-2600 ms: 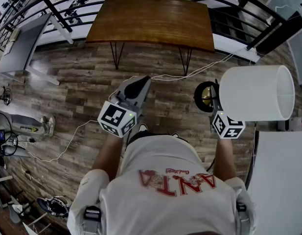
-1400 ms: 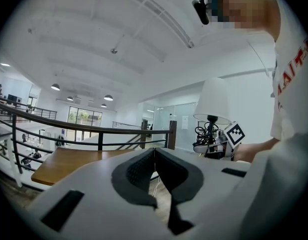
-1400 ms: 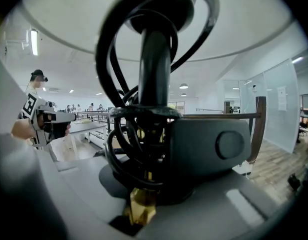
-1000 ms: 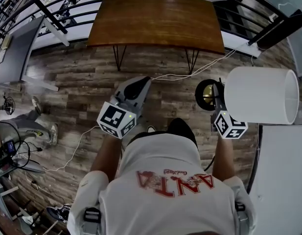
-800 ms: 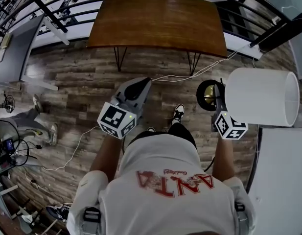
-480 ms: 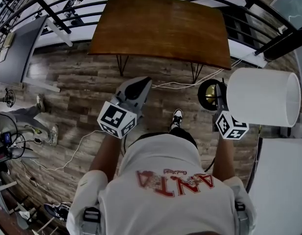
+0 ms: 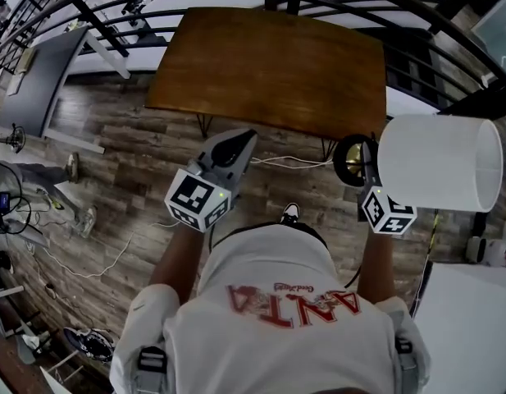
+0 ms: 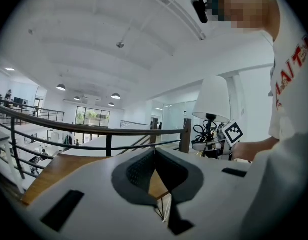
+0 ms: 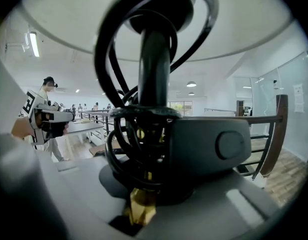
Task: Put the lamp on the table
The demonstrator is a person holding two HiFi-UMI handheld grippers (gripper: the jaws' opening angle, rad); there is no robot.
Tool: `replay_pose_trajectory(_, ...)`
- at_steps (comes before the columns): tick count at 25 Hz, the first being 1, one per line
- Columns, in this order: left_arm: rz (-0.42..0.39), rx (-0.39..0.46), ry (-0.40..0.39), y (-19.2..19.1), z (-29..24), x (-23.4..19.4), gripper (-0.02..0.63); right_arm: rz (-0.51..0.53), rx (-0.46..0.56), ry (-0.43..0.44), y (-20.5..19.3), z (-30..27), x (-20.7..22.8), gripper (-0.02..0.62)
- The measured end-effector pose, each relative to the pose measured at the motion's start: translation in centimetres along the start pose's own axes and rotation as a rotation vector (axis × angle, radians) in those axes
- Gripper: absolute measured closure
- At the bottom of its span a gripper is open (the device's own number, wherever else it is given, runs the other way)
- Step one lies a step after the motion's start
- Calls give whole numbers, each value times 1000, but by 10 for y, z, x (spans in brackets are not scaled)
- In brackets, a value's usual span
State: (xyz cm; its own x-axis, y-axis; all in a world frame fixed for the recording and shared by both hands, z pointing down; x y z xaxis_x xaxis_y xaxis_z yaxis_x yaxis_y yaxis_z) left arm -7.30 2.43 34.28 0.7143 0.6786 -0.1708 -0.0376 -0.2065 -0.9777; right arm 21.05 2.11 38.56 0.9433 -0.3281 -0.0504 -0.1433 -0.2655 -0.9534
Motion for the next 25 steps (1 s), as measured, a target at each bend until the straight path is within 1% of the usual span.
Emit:
replay_pose_trajectory(8,23,-3,68,2,-80,-2,597,1,-2,43,1,-46,82,537)
replay_pose_trajectory(13,37,-11,79,2,-119,3,597,10,-14,36,-3,-64,125,537)
replay_pose_trajectory(16,45,-24,82,1,-132,-11,597,-6,-27,33,-5,-84,132,537)
replay_pose_trajectory(19,51,-33,74,-1,-142,-30,597,-16,-40,23,-7,-102,130,537)
replay_pose_trajectory(22,61,-35,50,0,-155,-58,597,-10,-52,5,-3,-125,124,537)
replay_pose_trajectory(25,58,-38,12,5,-175,-89,597,-5,-59,-34,6,-150,121,537)
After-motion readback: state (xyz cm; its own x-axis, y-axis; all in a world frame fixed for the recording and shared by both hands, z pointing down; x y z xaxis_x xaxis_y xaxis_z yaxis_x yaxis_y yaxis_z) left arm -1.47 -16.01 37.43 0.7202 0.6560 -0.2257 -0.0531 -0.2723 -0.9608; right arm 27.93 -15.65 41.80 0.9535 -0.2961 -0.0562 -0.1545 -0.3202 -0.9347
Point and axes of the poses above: the fingertips, and each gripper's own axes: z backward along the fingers, x to its right, y out of its top, the point moved 3 cm from there along z, backward along the fingers, and after that the axes turned 4 degrees about z, right-handed, at the moved point
